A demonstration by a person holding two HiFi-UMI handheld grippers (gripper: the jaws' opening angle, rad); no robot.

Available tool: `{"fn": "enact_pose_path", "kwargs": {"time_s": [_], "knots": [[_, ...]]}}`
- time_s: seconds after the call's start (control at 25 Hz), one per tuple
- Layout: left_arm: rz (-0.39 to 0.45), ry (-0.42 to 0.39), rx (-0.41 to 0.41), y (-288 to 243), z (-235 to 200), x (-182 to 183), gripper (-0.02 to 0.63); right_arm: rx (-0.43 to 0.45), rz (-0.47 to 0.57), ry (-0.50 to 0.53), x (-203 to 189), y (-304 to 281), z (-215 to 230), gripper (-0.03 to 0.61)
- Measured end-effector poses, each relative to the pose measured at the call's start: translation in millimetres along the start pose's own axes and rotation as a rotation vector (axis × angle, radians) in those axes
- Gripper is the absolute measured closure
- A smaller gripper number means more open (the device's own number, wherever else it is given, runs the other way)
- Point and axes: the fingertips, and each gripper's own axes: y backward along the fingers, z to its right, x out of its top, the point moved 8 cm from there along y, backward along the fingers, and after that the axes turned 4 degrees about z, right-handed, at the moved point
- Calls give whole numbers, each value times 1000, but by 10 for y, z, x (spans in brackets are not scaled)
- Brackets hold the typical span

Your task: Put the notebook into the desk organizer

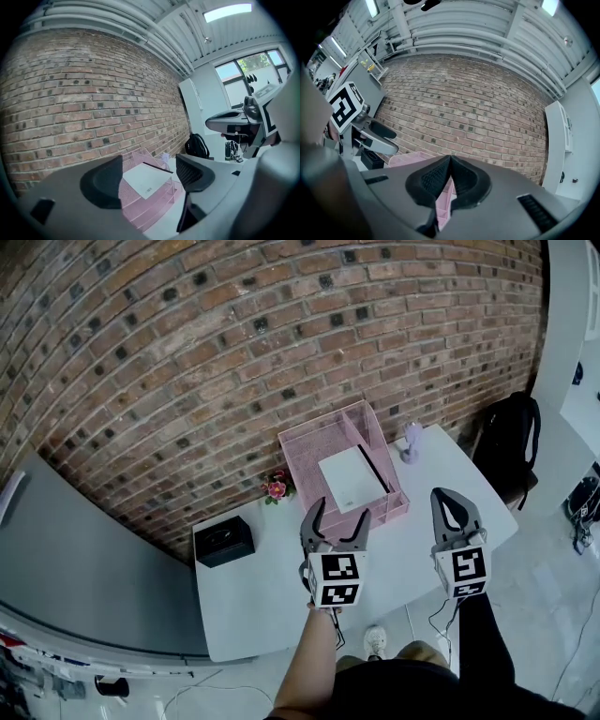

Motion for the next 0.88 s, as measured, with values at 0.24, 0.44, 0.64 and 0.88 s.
{"fn": "enact_pose_path", "kwargs": {"time_s": [0.24,0.44,0.64,0.88], "knots": [[27,29,41,493,314,42,264,42,3,-12,36,491,24,558],[36,20,51,1047,652,-29,265,33,22,-82,51,1004,19,558],[88,-15,130,1532,869,-40,518,49,50,-118,92,1384,-71,557],[136,-26,141,1796,976,44,598,78,66,-106,195,1581,-184,557]]}}
